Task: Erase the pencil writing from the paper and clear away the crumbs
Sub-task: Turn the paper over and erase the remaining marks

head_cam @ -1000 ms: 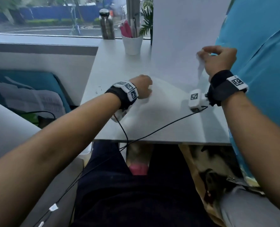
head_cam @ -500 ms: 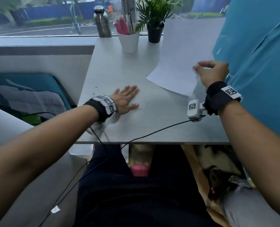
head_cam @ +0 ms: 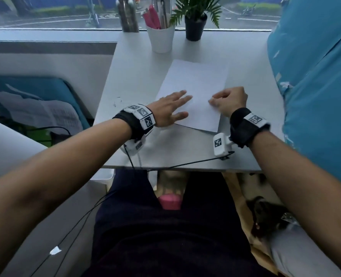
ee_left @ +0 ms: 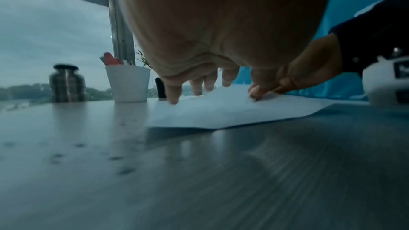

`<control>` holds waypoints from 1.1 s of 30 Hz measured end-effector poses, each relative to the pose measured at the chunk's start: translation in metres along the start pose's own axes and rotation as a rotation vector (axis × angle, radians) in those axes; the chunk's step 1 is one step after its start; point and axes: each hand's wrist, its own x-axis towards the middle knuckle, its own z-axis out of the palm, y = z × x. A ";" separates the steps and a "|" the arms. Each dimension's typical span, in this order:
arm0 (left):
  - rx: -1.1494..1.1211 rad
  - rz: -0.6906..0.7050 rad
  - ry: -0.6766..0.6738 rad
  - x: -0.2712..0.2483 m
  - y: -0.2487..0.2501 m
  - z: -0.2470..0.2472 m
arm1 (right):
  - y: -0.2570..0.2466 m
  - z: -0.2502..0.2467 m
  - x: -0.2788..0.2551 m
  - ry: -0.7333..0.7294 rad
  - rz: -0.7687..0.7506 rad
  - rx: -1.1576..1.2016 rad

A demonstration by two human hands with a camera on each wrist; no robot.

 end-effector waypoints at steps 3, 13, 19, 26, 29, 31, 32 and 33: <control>0.051 -0.088 -0.016 0.016 0.009 0.002 | -0.008 0.008 -0.004 -0.028 -0.149 -0.274; 0.157 -0.216 -0.307 0.046 0.028 -0.013 | -0.011 -0.010 -0.015 -0.364 -0.435 -0.534; 0.210 -0.248 -0.389 0.054 0.026 -0.017 | -0.026 -0.015 -0.016 -0.492 -0.482 -0.582; 0.201 -0.251 -0.409 0.052 0.028 -0.019 | -0.021 -0.022 -0.019 -0.497 -0.471 -0.587; 0.207 -0.165 -0.370 0.044 0.030 -0.018 | -0.021 -0.025 0.001 -0.347 -0.442 -0.581; 0.201 -0.030 -0.321 0.032 0.034 -0.009 | -0.017 -0.021 0.008 -0.382 -0.448 -0.673; 0.195 0.038 -0.308 0.026 0.038 -0.001 | -0.015 -0.019 0.009 -0.397 -0.446 -0.700; 0.187 0.102 -0.305 0.019 0.041 0.008 | -0.014 -0.018 0.011 -0.399 -0.439 -0.705</control>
